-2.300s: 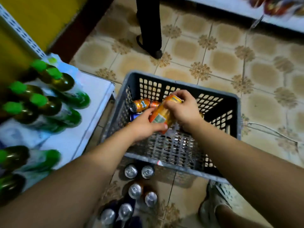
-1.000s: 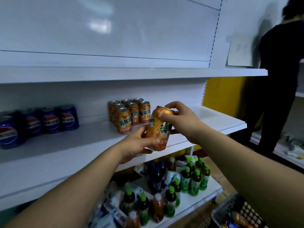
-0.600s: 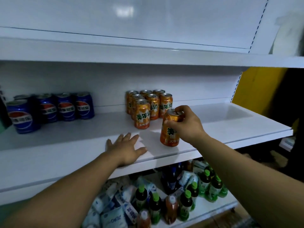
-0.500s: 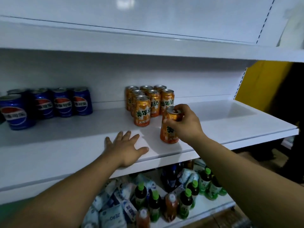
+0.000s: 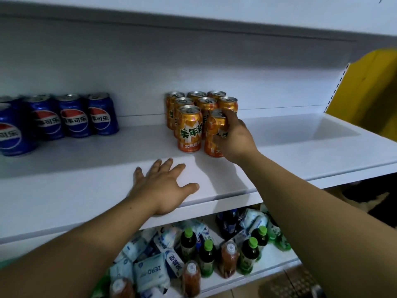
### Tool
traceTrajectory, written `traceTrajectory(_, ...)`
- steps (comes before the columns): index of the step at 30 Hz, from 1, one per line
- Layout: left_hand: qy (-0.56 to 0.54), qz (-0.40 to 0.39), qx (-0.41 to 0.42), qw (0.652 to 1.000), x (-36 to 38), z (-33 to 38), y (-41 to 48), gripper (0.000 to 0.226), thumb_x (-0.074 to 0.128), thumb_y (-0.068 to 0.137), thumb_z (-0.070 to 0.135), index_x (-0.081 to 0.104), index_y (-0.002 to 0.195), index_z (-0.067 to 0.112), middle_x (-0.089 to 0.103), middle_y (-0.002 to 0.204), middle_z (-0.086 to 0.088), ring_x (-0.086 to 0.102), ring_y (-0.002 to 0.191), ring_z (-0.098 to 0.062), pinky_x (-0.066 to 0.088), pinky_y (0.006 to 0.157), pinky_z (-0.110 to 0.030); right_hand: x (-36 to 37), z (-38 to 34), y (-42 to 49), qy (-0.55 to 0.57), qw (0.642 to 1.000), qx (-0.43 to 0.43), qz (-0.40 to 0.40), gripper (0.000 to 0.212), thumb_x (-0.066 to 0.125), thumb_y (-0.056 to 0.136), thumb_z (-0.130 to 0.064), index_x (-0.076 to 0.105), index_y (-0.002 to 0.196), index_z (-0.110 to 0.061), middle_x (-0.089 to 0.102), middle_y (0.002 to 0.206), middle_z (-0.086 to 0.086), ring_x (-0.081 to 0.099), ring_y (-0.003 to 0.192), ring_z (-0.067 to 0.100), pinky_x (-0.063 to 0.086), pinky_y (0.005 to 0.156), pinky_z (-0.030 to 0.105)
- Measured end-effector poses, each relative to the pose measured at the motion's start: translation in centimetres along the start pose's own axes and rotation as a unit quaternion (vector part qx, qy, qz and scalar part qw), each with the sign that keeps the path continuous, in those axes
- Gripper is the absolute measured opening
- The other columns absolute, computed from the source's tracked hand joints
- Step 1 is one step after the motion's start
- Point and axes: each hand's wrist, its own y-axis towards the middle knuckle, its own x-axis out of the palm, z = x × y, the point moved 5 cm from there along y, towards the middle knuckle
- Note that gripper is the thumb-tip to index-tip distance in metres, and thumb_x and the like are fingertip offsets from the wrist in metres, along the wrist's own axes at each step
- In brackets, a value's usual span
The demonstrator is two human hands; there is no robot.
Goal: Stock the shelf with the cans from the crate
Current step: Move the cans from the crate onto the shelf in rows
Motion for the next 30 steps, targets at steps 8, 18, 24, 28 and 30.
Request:
traceTrajectory(8,0.008,-0.001,0.001,1.0,0.1,0.0,0.1,0.077,0.019,0.084,0.077,0.002,0.149,0.041,-0.007,0.16,0.01,-0.01,0.147,-0.015,-0.003,0.115,-0.056,1.6,0.0,1.9,-0.009,1.0,-0.017,0.001,0.07,0.061,0.088,-0.03,0.024,0.147,-0.034,0.046,0.141,0.008,0.051,0.121,0.032,0.047,0.096,0.043)
traceTrajectory(18,0.0,0.004,0.004,1.0,-0.1,0.0,-0.2,0.077,0.021,0.084,0.077,0.003,0.149,0.041,-0.006,0.16,0.01,-0.01,0.147,-0.015,-0.003,0.115,-0.057,1.6,-0.9,2.6,-0.04,0.999,-0.011,-0.004,0.094,0.07,0.078,-0.047,0.011,0.15,-0.036,0.009,0.157,0.004,0.02,0.143,0.033,0.029,0.114,0.048)
traceTrajectory(24,-0.001,0.014,0.005,1.0,-0.1,0.0,-0.1,0.079,0.02,0.081,0.079,0.005,0.149,0.042,-0.004,0.16,0.01,-0.008,0.147,-0.015,-0.003,0.115,-0.057,3.1,-3.7,2.2,-0.191,0.979,-0.064,-0.032,0.089,0.057,0.079,-0.067,0.008,0.149,-0.043,-0.006,0.161,-0.004,-0.014,0.147,0.031,0.014,0.113,0.063)
traceTrajectory(28,-0.001,0.017,0.006,1.0,0.0,0.0,0.0,0.079,0.019,0.081,0.08,0.005,0.149,0.042,-0.004,0.16,0.009,-0.008,0.147,-0.016,-0.002,0.115,-0.057,3.4,-3.6,2.6,-0.2,0.977,-0.069,-0.027,0.081,0.057,0.083,-0.062,0.017,0.149,-0.037,0.006,0.161,-0.002,-0.012,0.146,0.034,0.017,0.115,0.06)
traceTrajectory(30,0.002,0.017,0.008,1.0,0.0,0.1,0.1,0.078,0.019,0.082,0.079,0.004,0.149,0.042,-0.005,0.16,0.009,-0.008,0.147,-0.016,-0.002,0.115,-0.057,3.2,-3.5,2.7,-0.202,0.976,-0.076,-0.027,0.081,0.057,0.082,-0.061,0.018,0.149,-0.036,0.009,0.161,-0.001,-0.009,0.146,0.034,0.019,0.115,0.059)
